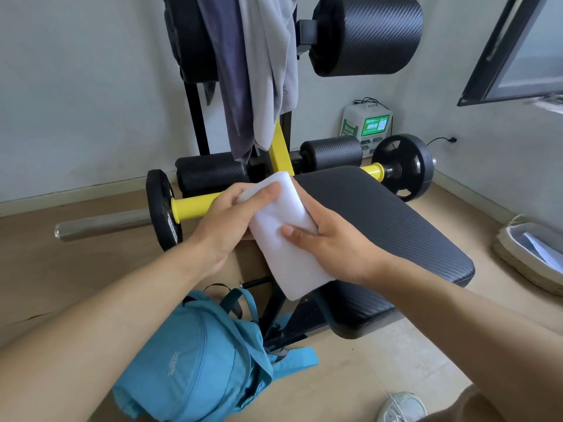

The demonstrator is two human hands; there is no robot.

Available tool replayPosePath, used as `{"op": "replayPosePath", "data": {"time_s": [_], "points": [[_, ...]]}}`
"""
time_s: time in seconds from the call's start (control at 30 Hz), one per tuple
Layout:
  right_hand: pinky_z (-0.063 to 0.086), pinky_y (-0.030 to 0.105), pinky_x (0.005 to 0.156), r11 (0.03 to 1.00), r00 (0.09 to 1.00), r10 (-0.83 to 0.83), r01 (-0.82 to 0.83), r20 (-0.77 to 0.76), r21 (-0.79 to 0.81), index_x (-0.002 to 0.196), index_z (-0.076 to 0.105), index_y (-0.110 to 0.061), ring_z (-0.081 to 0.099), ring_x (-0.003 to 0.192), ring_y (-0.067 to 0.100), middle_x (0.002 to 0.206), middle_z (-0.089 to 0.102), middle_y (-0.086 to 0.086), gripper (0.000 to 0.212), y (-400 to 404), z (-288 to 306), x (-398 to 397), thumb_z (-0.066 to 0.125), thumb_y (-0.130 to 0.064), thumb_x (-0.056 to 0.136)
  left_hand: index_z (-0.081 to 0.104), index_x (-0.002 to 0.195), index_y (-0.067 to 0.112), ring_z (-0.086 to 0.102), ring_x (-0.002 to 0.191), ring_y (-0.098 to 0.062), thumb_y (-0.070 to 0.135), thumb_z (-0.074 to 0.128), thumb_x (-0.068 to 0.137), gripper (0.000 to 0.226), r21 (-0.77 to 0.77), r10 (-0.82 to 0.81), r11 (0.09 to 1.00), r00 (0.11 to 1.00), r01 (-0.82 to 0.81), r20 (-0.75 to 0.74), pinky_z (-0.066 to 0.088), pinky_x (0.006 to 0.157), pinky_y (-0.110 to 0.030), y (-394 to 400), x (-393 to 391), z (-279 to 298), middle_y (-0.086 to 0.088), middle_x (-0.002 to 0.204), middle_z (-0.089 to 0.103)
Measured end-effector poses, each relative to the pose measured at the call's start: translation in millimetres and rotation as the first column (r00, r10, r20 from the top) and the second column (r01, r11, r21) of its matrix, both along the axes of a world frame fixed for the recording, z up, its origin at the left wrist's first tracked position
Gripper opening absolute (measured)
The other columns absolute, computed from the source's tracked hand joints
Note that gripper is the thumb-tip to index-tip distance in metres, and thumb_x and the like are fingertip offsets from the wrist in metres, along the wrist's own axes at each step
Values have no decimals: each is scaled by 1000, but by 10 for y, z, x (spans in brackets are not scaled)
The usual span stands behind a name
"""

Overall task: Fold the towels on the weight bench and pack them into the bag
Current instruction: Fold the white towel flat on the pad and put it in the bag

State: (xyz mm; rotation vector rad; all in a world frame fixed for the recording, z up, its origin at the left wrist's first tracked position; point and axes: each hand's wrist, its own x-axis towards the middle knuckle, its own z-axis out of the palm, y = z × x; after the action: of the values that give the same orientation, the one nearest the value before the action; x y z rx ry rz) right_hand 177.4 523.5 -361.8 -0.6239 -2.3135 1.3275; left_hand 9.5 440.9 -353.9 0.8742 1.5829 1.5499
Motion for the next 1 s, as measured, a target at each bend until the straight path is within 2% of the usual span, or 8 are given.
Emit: {"op": "replayPosePath", "data": {"time_s": [0.3, 0.43, 0.53, 0.63, 0.73, 0.83, 0.9, 1.0], "points": [[52, 44, 102, 999, 999, 34, -34, 40, -10, 150, 16, -63, 59, 122, 11, 138, 55, -20, 75, -37, 82, -66, 62, -61, 90, 70, 111, 20, 68, 95, -17, 33, 67, 92, 23, 128, 9, 992, 997, -18, 71, 57, 70, -26, -55, -131, -21, -4, 107, 70], [56, 35, 93, 988, 981, -24, -6, 192, 156, 150, 19, -61, 62, 106, 6, 125, 61, -16, 65, -28, 216, 23, 56, -53, 97, 68, 116, 19, 69, 89, -15, 37, 69, 92, 30, 82, -82, 994, 993, 75, 87, 57, 64, -26, -78, -196, -57, -9, 110, 68], [53, 28, 88, 964, 948, -21, -64, 316, 258, 149, 24, -61, 61, 102, 6, 120, 64, -14, 59, -49, 290, 79, 53, -42, 102, 71, 115, 26, 71, 96, -19, 56, 67, 83, 44, -10, -133, 991, 990, 133, -49, 57, 74, -33, -82, -246, -94, -5, 115, 72], [51, 30, 92, 965, 949, -34, -50, 314, 257, 152, 27, -54, 58, 108, 9, 126, 61, -13, 55, -81, 266, 70, 49, -37, 104, 76, 105, 20, 68, 106, -21, 62, 63, 87, 47, 8, -115, 993, 978, 118, -174, 50, 94, -39, -61, -230, -165, -1, 111, 75], [48, 20, 88, 970, 960, -35, -34, 277, 239, 153, 25, -51, 55, 107, 3, 126, 56, -19, 56, -98, 232, 47, 49, -41, 104, 72, 96, 15, 62, 94, -21, 60, 56, 88, 49, 61, -71, 994, 970, 87, -232, 43, 87, -40, -35, -207, -214, -10, 100, 69], [46, 10, 81, 970, 973, -26, -31, 230, 240, 151, 23, -56, 55, 103, -7, 115, 54, -31, 56, -137, 219, 31, 49, -48, 102, 73, 102, 16, 63, 103, -36, 62, 55, 87, 52, 84, -46, 994, 974, 66, -220, 48, 89, -50, -26, -227, -238, -19, 110, 66], [49, 15, 86, 975, 978, -27, -20, 207, 220, 150, 24, -57, 58, 107, -3, 121, 59, -26, 55, -157, 191, 5, 49, -48, 102, 74, 105, 20, 63, 110, -38, 64, 56, 85, 52, 76, -42, 995, 976, 59, -212, 48, 99, -58, -43, -243, -251, -16, 112, 69], [52, 27, 93, 984, 973, -24, -17, 229, 176, 152, 26, -54, 61, 110, 5, 130, 62, -16, 54, -181, 143, -63, 48, -47, 103, 76, 111, 23, 68, 112, -25, 65, 57, 83, 53, 39, -30, 999, 982, 37, -186, 49, 106, -54, -63, -286, -301, -4, 114, 74]]}}
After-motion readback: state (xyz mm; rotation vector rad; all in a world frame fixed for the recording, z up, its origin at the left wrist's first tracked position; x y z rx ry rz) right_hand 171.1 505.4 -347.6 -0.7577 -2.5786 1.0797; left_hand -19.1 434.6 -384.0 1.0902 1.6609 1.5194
